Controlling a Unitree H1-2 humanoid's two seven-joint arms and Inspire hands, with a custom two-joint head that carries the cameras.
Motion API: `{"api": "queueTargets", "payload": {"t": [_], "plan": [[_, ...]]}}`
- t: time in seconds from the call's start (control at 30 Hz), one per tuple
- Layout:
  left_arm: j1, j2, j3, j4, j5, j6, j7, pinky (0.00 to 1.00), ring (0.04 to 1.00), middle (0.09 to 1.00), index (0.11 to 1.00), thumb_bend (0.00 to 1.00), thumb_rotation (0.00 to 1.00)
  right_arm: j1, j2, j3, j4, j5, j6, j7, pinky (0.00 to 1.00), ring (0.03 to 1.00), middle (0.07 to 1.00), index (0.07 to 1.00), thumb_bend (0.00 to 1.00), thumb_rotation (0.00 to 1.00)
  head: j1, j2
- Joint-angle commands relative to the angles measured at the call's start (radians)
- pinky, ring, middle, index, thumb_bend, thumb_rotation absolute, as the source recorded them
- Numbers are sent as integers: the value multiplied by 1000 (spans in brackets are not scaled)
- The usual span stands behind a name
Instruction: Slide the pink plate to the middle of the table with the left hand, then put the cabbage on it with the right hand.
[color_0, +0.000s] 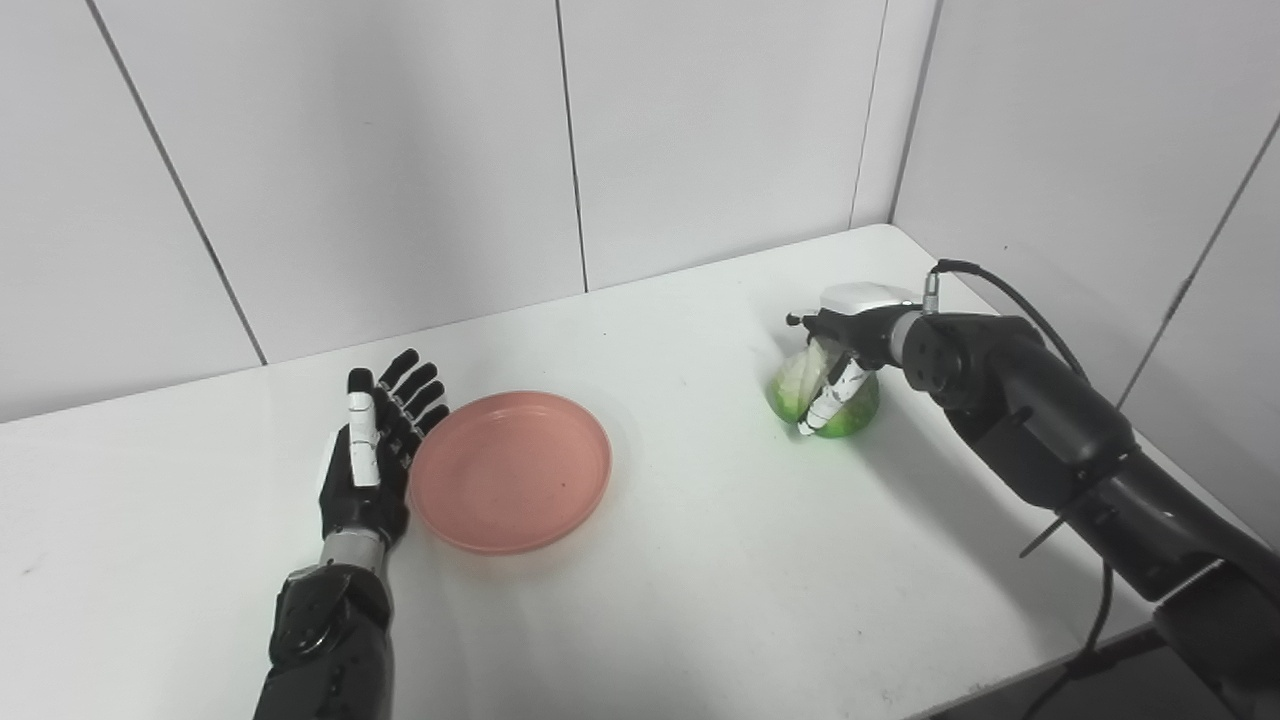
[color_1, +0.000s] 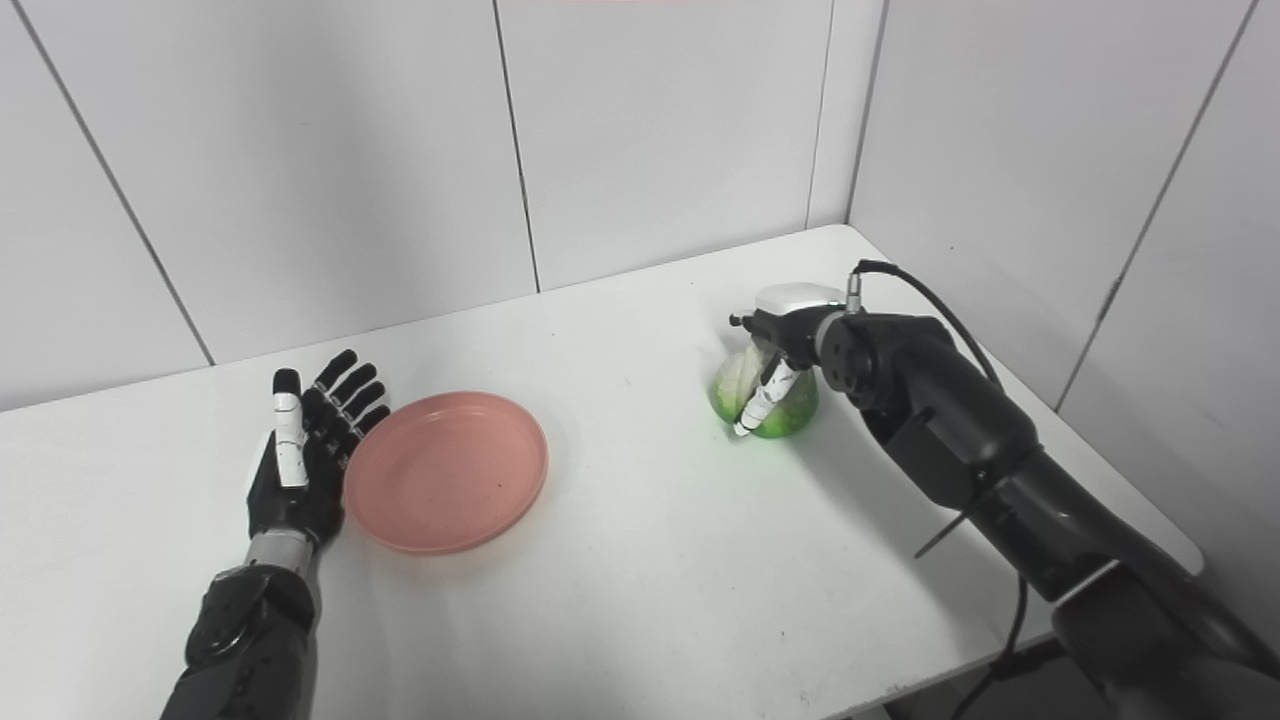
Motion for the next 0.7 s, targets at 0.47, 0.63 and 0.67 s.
{"api": "queueTargets", "payload": {"t": [0.47,0.63,0.67], "plan": [[10,3,-11,-22,8,31,14,808,843,828,805,930,962,-24,-2,-61,-15,-18,4,-30,727,800,849,850,916,124,3,7],[11,2,-13,-22,11,33,17,805,845,830,805,928,965,-17,15,-71,-6,-22,3,-56,423,514,649,774,822,54,6,10],[10,2,-13,-20,11,32,17,799,843,828,802,927,966,-15,14,-69,-6,-21,2,-65,385,471,611,761,810,42,6,10]]}}
